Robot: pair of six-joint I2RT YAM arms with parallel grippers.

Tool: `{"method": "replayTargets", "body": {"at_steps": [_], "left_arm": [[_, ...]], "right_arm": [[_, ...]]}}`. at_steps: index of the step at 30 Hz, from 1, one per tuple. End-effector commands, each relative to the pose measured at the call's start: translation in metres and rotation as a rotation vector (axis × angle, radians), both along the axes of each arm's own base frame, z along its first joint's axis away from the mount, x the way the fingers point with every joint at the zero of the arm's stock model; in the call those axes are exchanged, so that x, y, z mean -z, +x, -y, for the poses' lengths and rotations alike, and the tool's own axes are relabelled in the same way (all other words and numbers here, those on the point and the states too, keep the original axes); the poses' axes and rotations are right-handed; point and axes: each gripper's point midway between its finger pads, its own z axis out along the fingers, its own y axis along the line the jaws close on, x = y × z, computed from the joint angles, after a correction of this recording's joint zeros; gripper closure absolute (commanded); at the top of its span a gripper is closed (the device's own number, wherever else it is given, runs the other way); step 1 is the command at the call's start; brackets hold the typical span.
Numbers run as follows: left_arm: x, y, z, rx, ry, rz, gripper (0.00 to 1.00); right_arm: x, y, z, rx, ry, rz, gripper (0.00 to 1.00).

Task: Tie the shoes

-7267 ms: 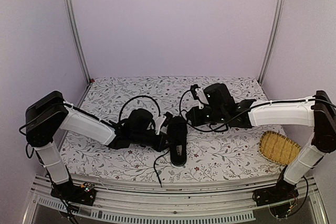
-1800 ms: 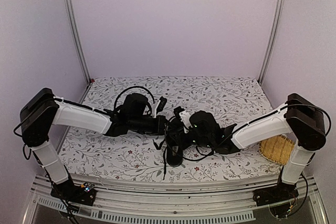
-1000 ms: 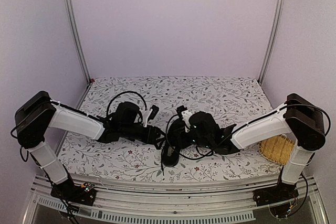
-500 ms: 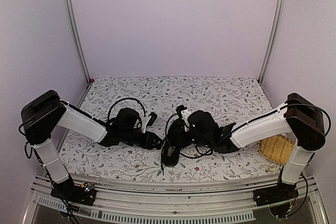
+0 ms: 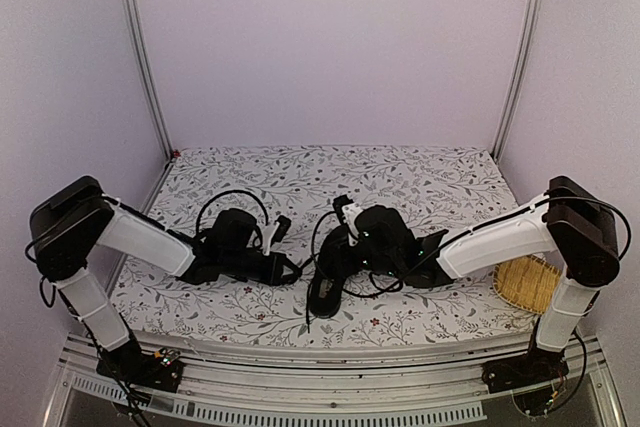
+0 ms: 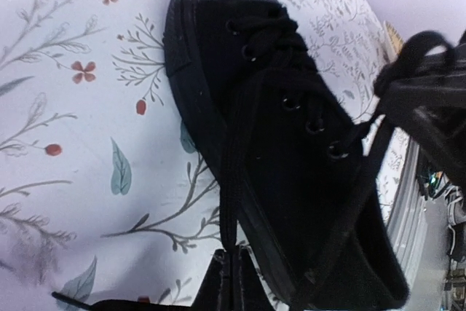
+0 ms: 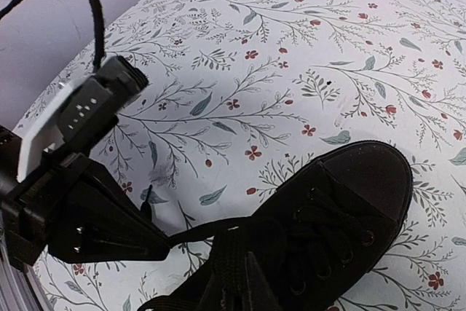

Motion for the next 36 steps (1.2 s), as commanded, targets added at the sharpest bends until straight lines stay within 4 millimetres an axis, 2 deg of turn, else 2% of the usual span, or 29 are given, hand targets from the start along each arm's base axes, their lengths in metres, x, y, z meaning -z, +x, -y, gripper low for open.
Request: {"method": "replayTargets", "body": {"at_steps": [1, 5, 10, 15, 17, 21, 23, 25, 29, 33, 36], "left_arm": [[-0.062, 0.007, -0.012, -0.093, -0.113, 0.106, 1.0], [-0.089, -0.013, -0.011, -0.084, -0.201, 0.072, 1.0], [-0.094, -0.043, 0.01, -0.055, -0.222, -0.018, 1.0], [-0.092, -0.075, 0.051, -0.034, -0.242, -0.104, 1.0], [-0.099, -0.088, 0.074, -0.003, -0.266, -0.117, 1.0], [-0.1, -0.103, 0.111, 0.049, -0.271, -0.124, 0.99], [-0.095, -0.104, 0.118, 0.053, -0.245, -0.121, 0.86], [-0.089, -0.1, 0.116, 0.03, -0.207, -0.108, 0.78], [-0.081, -0.097, 0.095, -0.02, -0.138, -0.083, 0.64], [-0.074, -0.093, 0.07, -0.065, -0.056, -0.051, 0.58], [-0.072, -0.087, 0.047, -0.109, -0.015, -0.032, 0.57]], "right_arm": [[-0.003, 0.007, -0.005, 0.022, 0.011, -0.007, 0.98], [0.0, 0.006, -0.008, 0.016, 0.002, -0.035, 0.98], [0.002, 0.003, -0.01, 0.011, 0.012, -0.062, 0.98], [0.003, 0.002, -0.01, -0.004, 0.033, -0.095, 0.98], [0.002, 0.002, -0.01, -0.01, 0.044, -0.107, 0.98], [-0.002, 0.004, -0.008, -0.016, 0.061, -0.116, 0.98], [-0.005, 0.005, -0.007, -0.022, 0.068, -0.119, 0.98], [-0.007, 0.005, -0.006, -0.028, 0.074, -0.119, 0.98], [-0.009, 0.005, -0.004, -0.032, 0.075, -0.115, 0.98], [-0.007, 0.004, -0.002, -0.04, 0.074, -0.113, 0.98], [-0.008, 0.002, -0.003, -0.056, 0.091, -0.111, 0.98]]}}
